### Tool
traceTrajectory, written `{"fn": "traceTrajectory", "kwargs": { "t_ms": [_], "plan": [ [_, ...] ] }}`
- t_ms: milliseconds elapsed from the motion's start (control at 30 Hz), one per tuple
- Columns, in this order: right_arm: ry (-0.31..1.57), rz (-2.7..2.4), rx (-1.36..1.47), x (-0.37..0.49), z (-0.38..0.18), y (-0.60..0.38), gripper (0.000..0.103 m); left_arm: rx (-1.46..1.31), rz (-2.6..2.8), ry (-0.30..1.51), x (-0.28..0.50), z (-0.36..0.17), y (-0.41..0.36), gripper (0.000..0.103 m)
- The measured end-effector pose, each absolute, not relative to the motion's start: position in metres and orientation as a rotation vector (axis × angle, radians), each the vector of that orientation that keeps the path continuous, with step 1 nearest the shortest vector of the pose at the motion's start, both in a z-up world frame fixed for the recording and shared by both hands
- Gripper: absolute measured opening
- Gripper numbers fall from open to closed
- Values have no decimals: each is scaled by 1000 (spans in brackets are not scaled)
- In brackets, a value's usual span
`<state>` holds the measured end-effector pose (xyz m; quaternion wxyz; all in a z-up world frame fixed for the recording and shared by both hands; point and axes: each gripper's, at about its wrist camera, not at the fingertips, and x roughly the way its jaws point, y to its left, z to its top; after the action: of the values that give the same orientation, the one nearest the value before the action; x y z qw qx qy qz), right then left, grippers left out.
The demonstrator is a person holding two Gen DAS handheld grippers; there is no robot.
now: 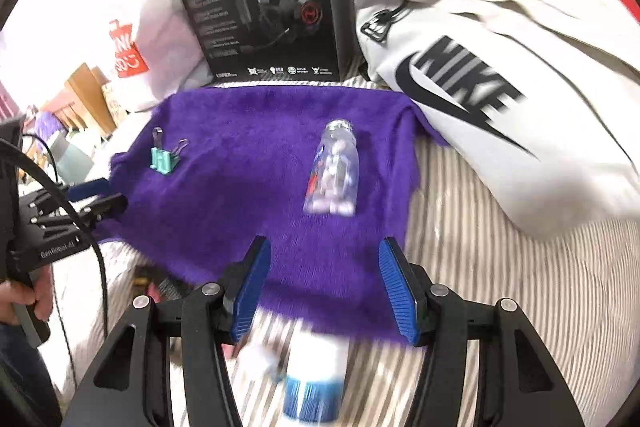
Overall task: Organize rigid objects
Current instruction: 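Carry the clip and the pill jar onto the purple towel and release both, then grasp the Grand Reserve bottle with the left tool while the right grasps the ADMD balm tube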
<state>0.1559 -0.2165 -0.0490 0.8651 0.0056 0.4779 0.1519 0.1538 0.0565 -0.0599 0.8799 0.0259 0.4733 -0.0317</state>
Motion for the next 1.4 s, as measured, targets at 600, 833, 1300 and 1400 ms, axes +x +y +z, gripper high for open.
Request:
{"fn": "traceTrajectory", "kwargs": {
  "t_ms": [600, 833, 1300, 1400],
  "plan": [
    [1063, 249, 112, 42, -68, -250, 56, -44, -113, 1058, 87, -98, 24, 53],
    [1053, 247, 88, 37, -68, -248, 56, 45, -82, 1048, 80, -98, 20, 55],
    [1058, 251, 96, 57, -80, -245, 56, 105, -102, 1056, 74, -101, 8, 26],
    [1059, 265, 106, 63, -81, -244, 56, 96, -101, 1058, 69, -100, 10, 25]
  ]
}}
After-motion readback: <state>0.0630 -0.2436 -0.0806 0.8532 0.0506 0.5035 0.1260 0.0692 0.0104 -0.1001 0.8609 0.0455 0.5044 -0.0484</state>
